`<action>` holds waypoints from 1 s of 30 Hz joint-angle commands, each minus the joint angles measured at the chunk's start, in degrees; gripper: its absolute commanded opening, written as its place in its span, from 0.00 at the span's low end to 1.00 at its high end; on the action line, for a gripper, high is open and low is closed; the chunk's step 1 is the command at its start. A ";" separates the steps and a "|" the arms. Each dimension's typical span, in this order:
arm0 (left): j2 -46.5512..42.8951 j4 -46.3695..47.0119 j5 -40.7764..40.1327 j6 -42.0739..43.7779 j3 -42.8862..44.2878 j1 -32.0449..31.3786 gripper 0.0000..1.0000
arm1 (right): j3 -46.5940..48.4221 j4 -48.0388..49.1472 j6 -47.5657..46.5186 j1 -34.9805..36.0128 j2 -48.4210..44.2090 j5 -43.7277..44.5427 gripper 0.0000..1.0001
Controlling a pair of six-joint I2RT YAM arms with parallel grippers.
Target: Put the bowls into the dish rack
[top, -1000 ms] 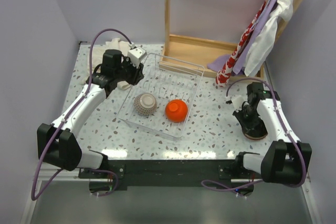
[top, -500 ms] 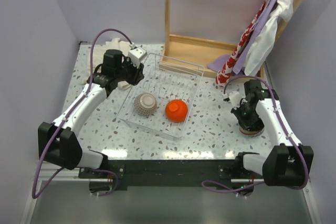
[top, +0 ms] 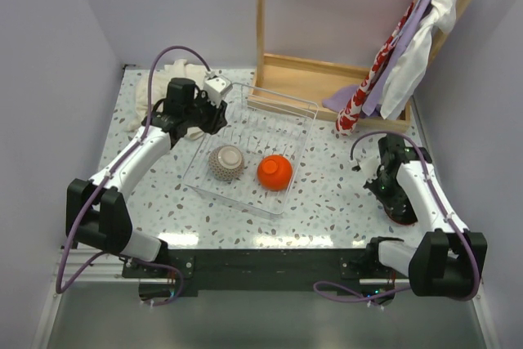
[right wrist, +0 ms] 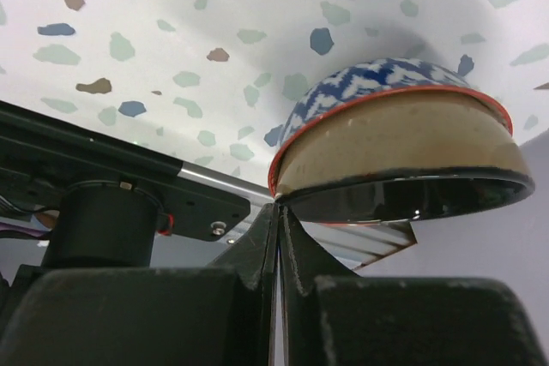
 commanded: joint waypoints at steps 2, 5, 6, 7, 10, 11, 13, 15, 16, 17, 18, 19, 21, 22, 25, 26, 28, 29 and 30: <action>-0.47 3.12 1.47 -1.47 1.50 0.05 0.39 | -0.22 1.14 1.38 0.09 -0.67 3.34 0.00; -0.38 3.21 1.65 -1.56 1.59 0.05 0.39 | 0.22 1.40 2.25 0.09 -0.49 3.87 0.00; -0.38 3.12 1.65 -1.64 1.59 0.05 0.39 | 0.31 1.32 2.52 0.09 -0.49 4.13 0.00; -0.38 3.21 1.74 -1.64 1.59 0.05 0.39 | 0.48 1.32 3.22 0.09 -0.58 4.48 0.03; -0.29 3.30 1.83 -1.73 1.59 0.05 0.39 | 0.48 1.49 4.45 0.00 -1.28 5.28 0.26; -0.29 3.38 1.83 -1.91 1.68 0.05 0.39 | 0.57 1.41 4.71 0.09 -1.54 5.19 0.36; -0.12 3.12 2.09 -1.99 1.77 0.05 0.39 | 1.10 0.80 5.51 0.09 -1.55 4.23 0.43; 0.32 2.86 2.18 -2.08 2.12 -0.04 0.39 | 1.28 0.35 6.47 0.09 -1.55 3.26 0.47; 0.50 2.68 2.53 -2.26 2.38 -0.04 0.39 | 1.28 0.35 6.65 0.00 -1.63 2.99 0.48; 0.76 2.33 2.62 -2.26 2.99 -0.04 0.39 | 1.10 0.44 6.91 0.00 -1.81 2.90 0.50; 1.20 2.07 2.70 -2.26 3.35 -0.04 0.39 | 0.75 0.61 7.18 0.09 -1.90 2.64 0.51; 1.55 1.89 2.79 -2.43 4.22 -0.04 0.39 | 0.05 0.79 7.35 0.09 -1.72 2.55 0.51; 2.43 1.19 2.88 -2.26 5.19 -0.12 0.39 | -0.74 1.67 7.53 0.00 -1.37 2.55 0.50; 2.78 0.93 2.79 -2.09 6.33 -0.30 0.39 | -0.75 1.93 7.70 0.00 -1.20 2.99 0.50; 4.19 -0.30 1.83 -1.03 8.35 -1.00 0.39 | -0.75 2.55 7.79 -0.08 -1.20 3.17 0.48; 4.45 -0.57 1.57 -0.59 8.79 -1.18 0.39 | -0.83 2.55 7.79 0.00 -1.11 3.25 0.48; 5.07 -0.66 0.95 -0.33 9.67 -1.79 0.39 | -0.83 2.37 7.79 -1.04 0.03 3.17 0.48; 5.16 -0.74 0.77 0.02 9.85 -1.97 0.39 | -0.75 2.37 7.62 -1.83 0.56 2.73 0.47; 5.33 -0.66 0.60 0.20 10.11 -2.23 0.39 | -0.66 2.29 7.10 -2.80 0.91 2.20 0.47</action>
